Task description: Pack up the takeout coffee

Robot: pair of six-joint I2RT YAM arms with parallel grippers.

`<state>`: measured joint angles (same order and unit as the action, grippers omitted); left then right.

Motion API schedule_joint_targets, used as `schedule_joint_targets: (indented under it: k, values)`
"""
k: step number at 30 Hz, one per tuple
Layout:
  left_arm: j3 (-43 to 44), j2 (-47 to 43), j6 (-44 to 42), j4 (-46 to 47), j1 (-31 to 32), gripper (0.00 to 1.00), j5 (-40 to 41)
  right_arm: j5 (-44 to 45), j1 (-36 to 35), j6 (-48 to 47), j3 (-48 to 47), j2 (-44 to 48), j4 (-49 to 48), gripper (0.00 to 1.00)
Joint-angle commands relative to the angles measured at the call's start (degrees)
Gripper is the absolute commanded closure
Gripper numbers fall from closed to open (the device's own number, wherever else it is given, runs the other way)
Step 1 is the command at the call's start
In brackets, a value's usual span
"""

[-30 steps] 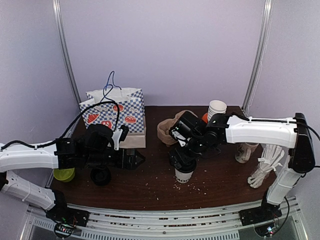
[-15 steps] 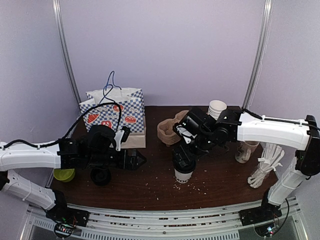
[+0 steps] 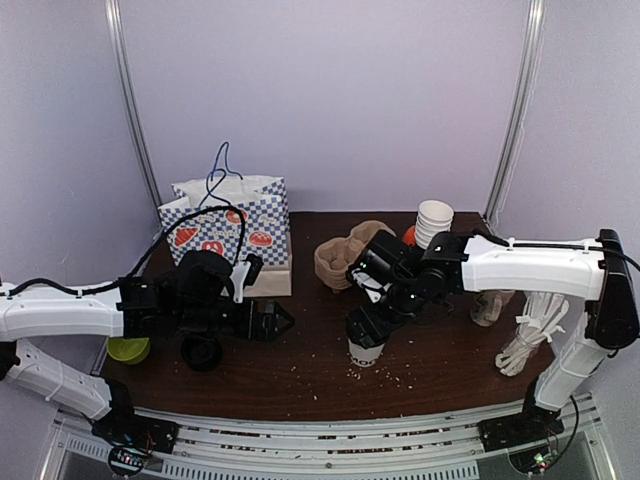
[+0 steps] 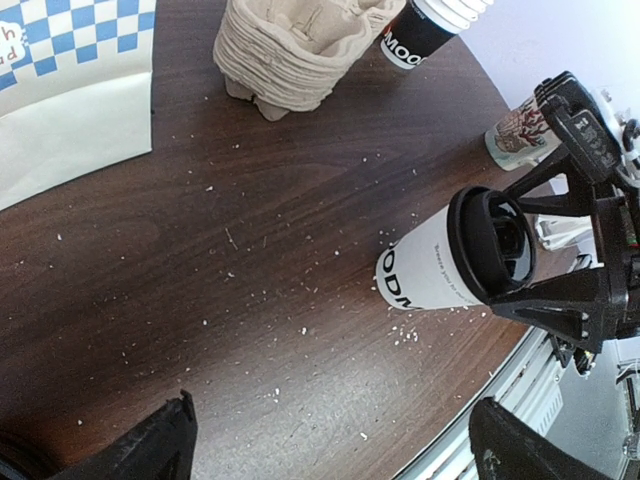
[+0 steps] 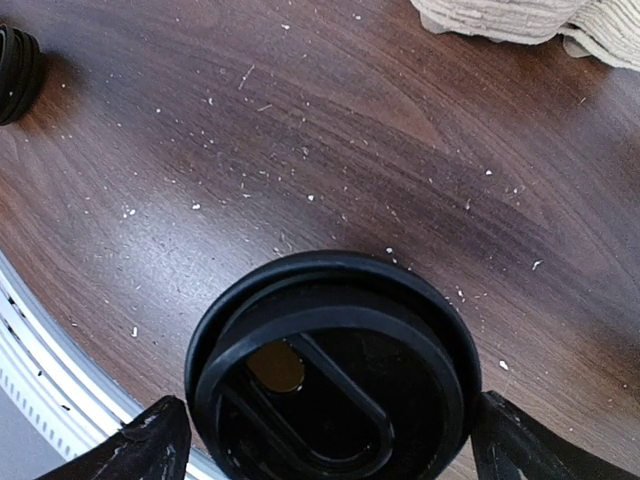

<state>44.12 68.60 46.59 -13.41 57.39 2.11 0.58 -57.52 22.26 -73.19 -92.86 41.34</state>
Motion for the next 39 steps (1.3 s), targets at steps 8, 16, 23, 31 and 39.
schedule_joint_targets:
  k: [8,16,23,31,39]
  values:
    - [0.74,0.84,0.34,2.3,0.01,0.02,-0.44,0.31,0.14,0.33,2.44,-1.84,-2.3,0.01]
    - [0.79,1.14,0.56,2.29,0.01,0.02,-0.18,0.67,0.41,0.24,2.78,-0.6,-2.86,0.12]
    - [0.84,1.62,0.62,2.3,0.02,0.02,0.01,3.37,1.23,0.83,4.03,2.26,-2.85,0.18]
    - [1.31,2.73,0.54,2.42,0.01,0.02,0.14,6.46,5.23,0.74,7.25,7.9,-2.06,0.18]
    - [1.63,4.02,0.48,2.51,0.01,0.02,-0.17,5.27,15.95,-2.49,11.96,11.24,-3.77,0.18]
